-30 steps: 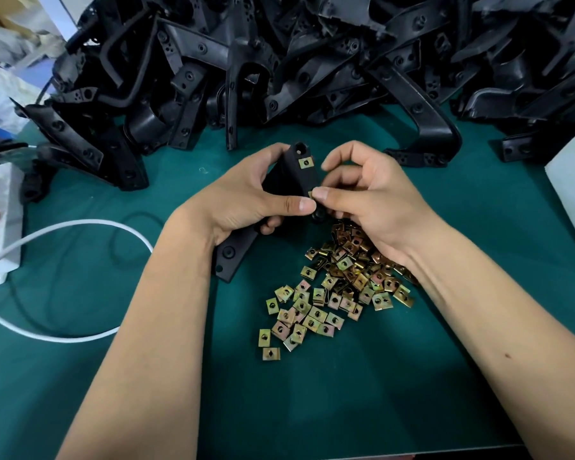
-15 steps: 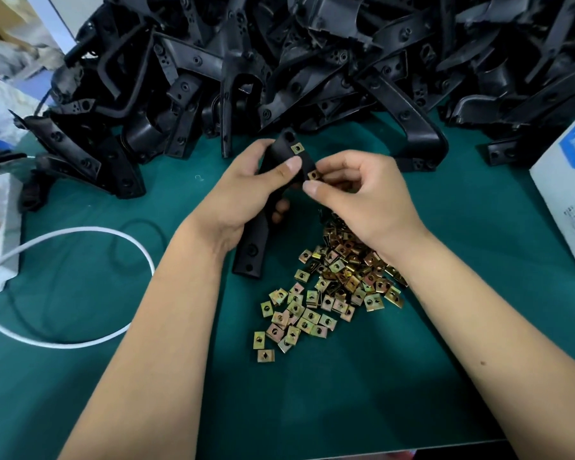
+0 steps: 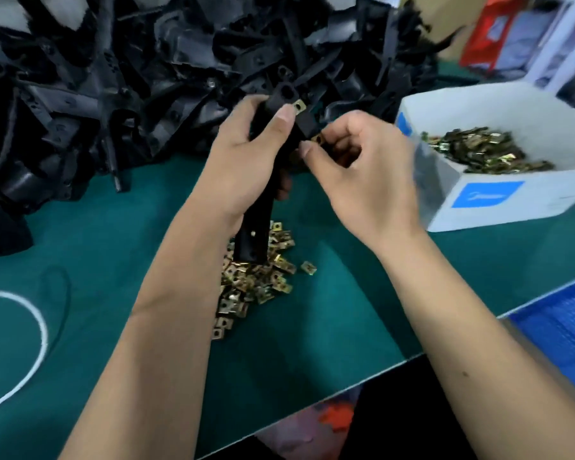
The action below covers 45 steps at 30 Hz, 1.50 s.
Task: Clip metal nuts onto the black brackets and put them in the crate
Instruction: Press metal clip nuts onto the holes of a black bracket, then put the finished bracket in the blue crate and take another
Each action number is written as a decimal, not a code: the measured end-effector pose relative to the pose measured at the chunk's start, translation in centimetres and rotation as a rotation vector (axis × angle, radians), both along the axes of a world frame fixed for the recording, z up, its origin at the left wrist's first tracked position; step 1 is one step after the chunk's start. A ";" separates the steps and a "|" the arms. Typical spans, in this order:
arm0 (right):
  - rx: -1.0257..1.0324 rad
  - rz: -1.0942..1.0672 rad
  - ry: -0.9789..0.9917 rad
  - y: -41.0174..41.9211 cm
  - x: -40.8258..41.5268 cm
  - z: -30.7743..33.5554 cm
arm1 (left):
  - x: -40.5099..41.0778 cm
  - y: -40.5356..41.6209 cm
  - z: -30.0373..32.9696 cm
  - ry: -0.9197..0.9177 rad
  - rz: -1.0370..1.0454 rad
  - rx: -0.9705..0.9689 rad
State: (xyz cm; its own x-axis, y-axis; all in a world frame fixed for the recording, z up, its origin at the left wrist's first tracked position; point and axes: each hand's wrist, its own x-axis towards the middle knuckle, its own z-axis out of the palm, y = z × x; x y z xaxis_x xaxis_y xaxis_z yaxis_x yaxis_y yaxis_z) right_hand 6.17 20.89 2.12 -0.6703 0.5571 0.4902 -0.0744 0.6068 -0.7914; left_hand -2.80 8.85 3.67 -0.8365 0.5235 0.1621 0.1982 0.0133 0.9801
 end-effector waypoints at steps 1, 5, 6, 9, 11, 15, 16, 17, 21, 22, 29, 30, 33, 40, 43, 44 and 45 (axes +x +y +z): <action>-0.014 -0.073 0.029 1.3 1.5 0.5 | 1.2 2.0 0.7 -0.010 -0.064 0.008; -0.091 -0.265 0.167 7.0 8.6 1.4 | 7.7 10.1 2.5 0.084 -0.336 -0.042; -0.131 -0.290 0.201 8.7 11.0 1.3 | 9.9 12.4 2.6 0.117 -0.429 -0.072; -0.305 -0.373 0.306 13.1 18.3 -0.4 | 16.9 18.6 1.3 0.227 -0.638 -0.232; -0.518 -0.467 0.393 15.4 22.7 -2.9 | 21.2 21.8 -0.9 0.281 -0.748 -0.338; -0.948 -0.766 0.346 19.7 29.2 -11.1 | 27.2 26.4 -7.8 0.114 -0.937 -0.557; -1.070 -0.829 0.328 20.4 30.6 -13.5 | 28.2 27.1 -9.9 0.076 -0.950 -0.624; -1.174 -0.875 0.307 20.8 31.6 -15.8 | 28.9 27.7 -12.0 0.070 -0.945 -0.698; -1.489 -1.027 0.308 20.4 34.0 -23.7 | 30.1 27.6 -20.3 0.148 -0.810 -0.973; -1.535 -1.049 0.299 20.1 34.4 -25.1 | 30.2 27.3 -21.9 0.173 -0.782 -1.029; -1.334 -1.105 -0.238 19.1 35.3 -28.4 | 30.5 26.5 -25.5 0.320 -0.779 -1.073; -1.277 -1.116 -0.271 19.2 35.0 -27.8 | 30.6 26.7 -25.1 0.340 -0.774 -1.020; -1.132 -1.075 -0.288 20.2 33.5 -25.1 | 31.1 27.5 -22.2 0.378 -0.750 -0.832; -0.647 -0.939 -0.110 22.0 30.1 -12.4 | 29.4 28.4 -9.6 0.375 -0.570 -0.266; -0.422 -0.864 0.009 20.8 27.2 -6.4 | 26.6 26.4 -4.1 0.391 -0.486 -0.014; -0.350 -0.830 0.040 19.9 25.8 -4.6 | 25.4 25.5 -2.7 0.399 -0.452 0.056; -0.281 -0.783 0.070 18.9 24.4 -3.0 | 24.3 24.5 -1.5 0.399 -0.416 0.113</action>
